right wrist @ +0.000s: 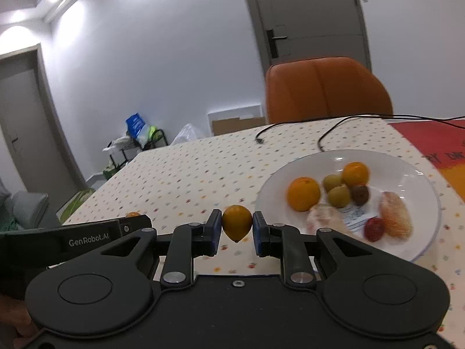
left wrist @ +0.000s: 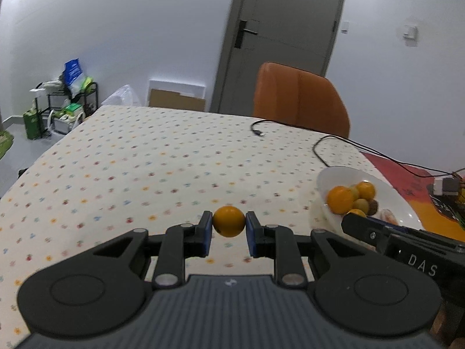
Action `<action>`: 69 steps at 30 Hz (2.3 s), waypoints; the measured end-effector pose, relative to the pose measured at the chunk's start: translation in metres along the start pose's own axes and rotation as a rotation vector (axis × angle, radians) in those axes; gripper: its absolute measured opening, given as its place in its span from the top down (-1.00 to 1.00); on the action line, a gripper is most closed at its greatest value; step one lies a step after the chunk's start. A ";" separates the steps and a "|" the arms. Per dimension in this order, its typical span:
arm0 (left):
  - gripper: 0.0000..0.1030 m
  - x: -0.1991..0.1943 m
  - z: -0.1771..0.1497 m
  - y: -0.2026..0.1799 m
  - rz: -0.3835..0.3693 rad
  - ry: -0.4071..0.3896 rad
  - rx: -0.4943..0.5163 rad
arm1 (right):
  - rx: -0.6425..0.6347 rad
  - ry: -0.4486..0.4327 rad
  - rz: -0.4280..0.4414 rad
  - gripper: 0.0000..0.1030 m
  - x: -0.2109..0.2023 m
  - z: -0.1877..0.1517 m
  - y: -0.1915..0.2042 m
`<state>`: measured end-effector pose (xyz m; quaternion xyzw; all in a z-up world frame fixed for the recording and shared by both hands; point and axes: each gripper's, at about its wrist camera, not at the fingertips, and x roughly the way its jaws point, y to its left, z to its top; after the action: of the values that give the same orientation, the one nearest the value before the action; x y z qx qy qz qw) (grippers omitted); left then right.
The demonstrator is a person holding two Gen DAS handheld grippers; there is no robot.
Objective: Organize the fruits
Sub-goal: 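Carry both small oranges onto the white plate and open both tools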
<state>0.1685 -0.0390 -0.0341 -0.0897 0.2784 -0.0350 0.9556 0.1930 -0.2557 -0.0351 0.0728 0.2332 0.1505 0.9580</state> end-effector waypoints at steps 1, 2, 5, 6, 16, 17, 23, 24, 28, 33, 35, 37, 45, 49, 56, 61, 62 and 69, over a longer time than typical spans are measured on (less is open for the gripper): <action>0.56 0.000 0.000 -0.004 -0.005 -0.001 0.008 | 0.005 -0.007 -0.009 0.59 -0.002 0.001 -0.003; 0.56 0.001 0.001 -0.009 -0.010 -0.002 0.016 | 0.011 -0.014 -0.015 0.59 -0.004 0.001 -0.007; 0.56 0.002 0.002 -0.020 -0.024 -0.003 0.036 | 0.028 -0.029 -0.032 0.59 -0.008 0.000 -0.017; 0.56 0.002 0.002 -0.023 -0.027 -0.004 0.041 | 0.031 -0.032 -0.039 0.59 -0.009 0.000 -0.020; 0.56 0.009 0.004 -0.054 -0.050 -0.005 0.087 | 0.075 -0.054 -0.065 0.59 -0.018 -0.002 -0.051; 0.56 0.009 0.004 -0.057 -0.054 -0.005 0.092 | 0.079 -0.055 -0.068 0.59 -0.019 -0.002 -0.055; 0.56 0.016 0.007 -0.075 -0.075 -0.010 0.116 | 0.114 -0.066 -0.077 0.59 -0.022 -0.001 -0.074; 0.56 0.017 0.008 -0.077 -0.079 -0.012 0.118 | 0.118 -0.067 -0.080 0.59 -0.022 0.000 -0.076; 0.56 0.021 0.011 -0.086 -0.085 -0.016 0.132 | 0.131 -0.073 -0.084 0.59 -0.022 -0.001 -0.088; 0.56 0.027 0.014 -0.095 -0.087 -0.013 0.139 | 0.149 -0.068 -0.087 0.59 -0.019 -0.002 -0.099; 0.56 0.028 0.014 -0.098 -0.088 -0.013 0.141 | 0.156 -0.065 -0.085 0.59 -0.017 -0.002 -0.102; 0.56 0.029 0.013 -0.100 -0.091 -0.013 0.143 | 0.159 -0.063 -0.082 0.59 -0.014 -0.002 -0.104; 0.56 0.037 0.012 -0.105 -0.095 0.000 0.143 | 0.146 -0.030 -0.031 0.51 0.000 -0.001 -0.101; 0.56 0.039 0.012 -0.105 -0.093 0.003 0.142 | 0.157 -0.029 -0.037 0.46 -0.002 -0.003 -0.102; 0.56 0.042 0.011 -0.111 -0.108 0.009 0.150 | 0.177 -0.043 -0.058 0.43 -0.014 -0.006 -0.112; 0.56 0.044 0.011 -0.122 -0.130 0.014 0.162 | 0.181 -0.051 -0.073 0.43 -0.023 -0.009 -0.118; 0.56 0.044 0.011 -0.125 -0.136 0.014 0.167 | 0.183 -0.053 -0.076 0.42 -0.024 -0.009 -0.119; 0.56 0.046 0.010 -0.145 -0.173 0.016 0.200 | 0.212 -0.067 -0.108 0.40 -0.037 -0.013 -0.134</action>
<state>0.2101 -0.1855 -0.0219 -0.0173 0.2722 -0.1454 0.9511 0.1895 -0.3933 -0.0585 0.1660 0.2190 0.0706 0.9589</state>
